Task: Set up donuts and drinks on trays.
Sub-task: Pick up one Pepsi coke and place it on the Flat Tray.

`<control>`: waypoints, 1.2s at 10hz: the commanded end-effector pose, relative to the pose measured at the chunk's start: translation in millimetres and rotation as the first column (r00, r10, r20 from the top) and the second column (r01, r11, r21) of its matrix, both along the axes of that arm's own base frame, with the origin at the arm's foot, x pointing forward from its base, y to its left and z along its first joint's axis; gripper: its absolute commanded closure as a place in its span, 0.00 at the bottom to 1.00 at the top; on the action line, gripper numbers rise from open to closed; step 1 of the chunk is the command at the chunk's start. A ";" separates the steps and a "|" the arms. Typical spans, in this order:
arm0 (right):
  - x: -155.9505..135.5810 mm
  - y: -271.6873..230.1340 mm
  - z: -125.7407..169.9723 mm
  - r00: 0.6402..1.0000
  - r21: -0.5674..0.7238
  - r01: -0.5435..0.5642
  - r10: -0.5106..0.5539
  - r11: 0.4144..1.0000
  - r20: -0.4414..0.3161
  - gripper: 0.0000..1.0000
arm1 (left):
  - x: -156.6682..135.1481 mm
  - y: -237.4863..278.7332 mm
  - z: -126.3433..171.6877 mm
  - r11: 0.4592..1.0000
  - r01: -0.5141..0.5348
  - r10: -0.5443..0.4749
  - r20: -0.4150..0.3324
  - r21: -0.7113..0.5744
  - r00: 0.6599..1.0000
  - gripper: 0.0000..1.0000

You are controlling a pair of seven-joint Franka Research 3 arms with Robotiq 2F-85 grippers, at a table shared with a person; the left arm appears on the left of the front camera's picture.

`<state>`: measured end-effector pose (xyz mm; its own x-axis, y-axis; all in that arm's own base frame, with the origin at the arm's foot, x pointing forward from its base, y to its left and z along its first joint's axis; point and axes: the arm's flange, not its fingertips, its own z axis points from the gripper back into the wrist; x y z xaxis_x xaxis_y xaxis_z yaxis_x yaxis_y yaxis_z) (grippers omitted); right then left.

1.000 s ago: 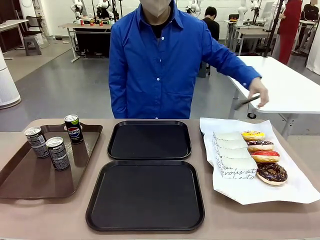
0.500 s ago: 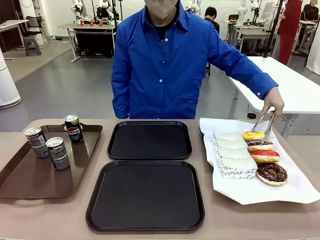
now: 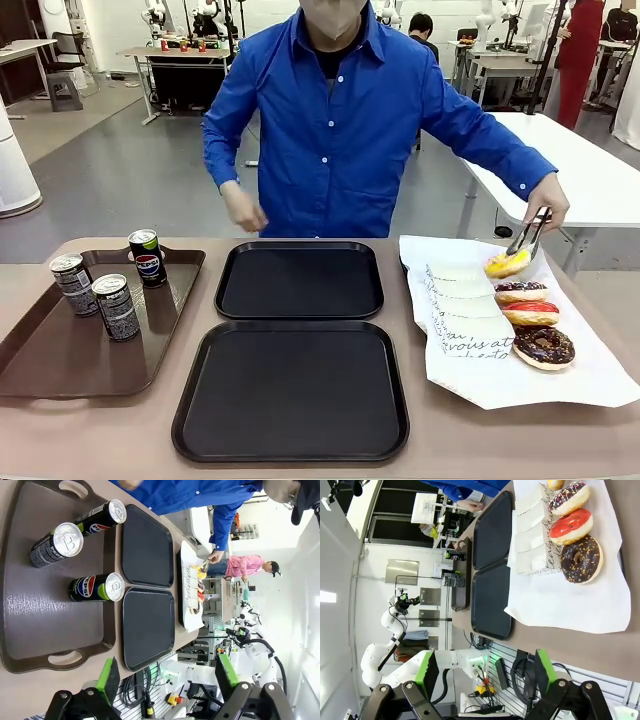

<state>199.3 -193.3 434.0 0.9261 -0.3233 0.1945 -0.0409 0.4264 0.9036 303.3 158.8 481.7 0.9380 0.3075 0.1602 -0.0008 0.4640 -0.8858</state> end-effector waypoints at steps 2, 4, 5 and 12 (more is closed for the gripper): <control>0.7 0.0 1.2 1.000 0.009 -0.003 0.003 1.000 0.012 0.00 | 5.9 -7.2 21.3 0.999 0.021 -0.021 0.001 0.031 1.000 0.00; 0.7 0.0 1.2 1.000 0.009 -0.003 0.003 1.000 0.012 0.00 | 8.1 -32.5 67.5 0.967 0.136 -0.132 -0.033 0.216 0.991 0.00; 0.7 0.0 1.2 1.000 0.009 -0.003 0.003 1.000 0.012 0.00 | 16.9 -41.6 93.0 0.931 0.201 -0.188 -0.073 0.304 0.980 0.00; 0.7 0.0 1.2 1.000 0.009 -0.003 0.003 1.000 0.012 0.00 | 55.5 -200.8 83.1 0.545 0.335 -0.196 -0.272 0.768 0.942 0.00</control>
<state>199.6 -193.2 434.3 0.9265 -0.3228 0.1932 -0.0396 0.4270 0.9034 350.9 -28.1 579.3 0.9840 -0.1630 0.0720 0.1748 0.9617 -0.2110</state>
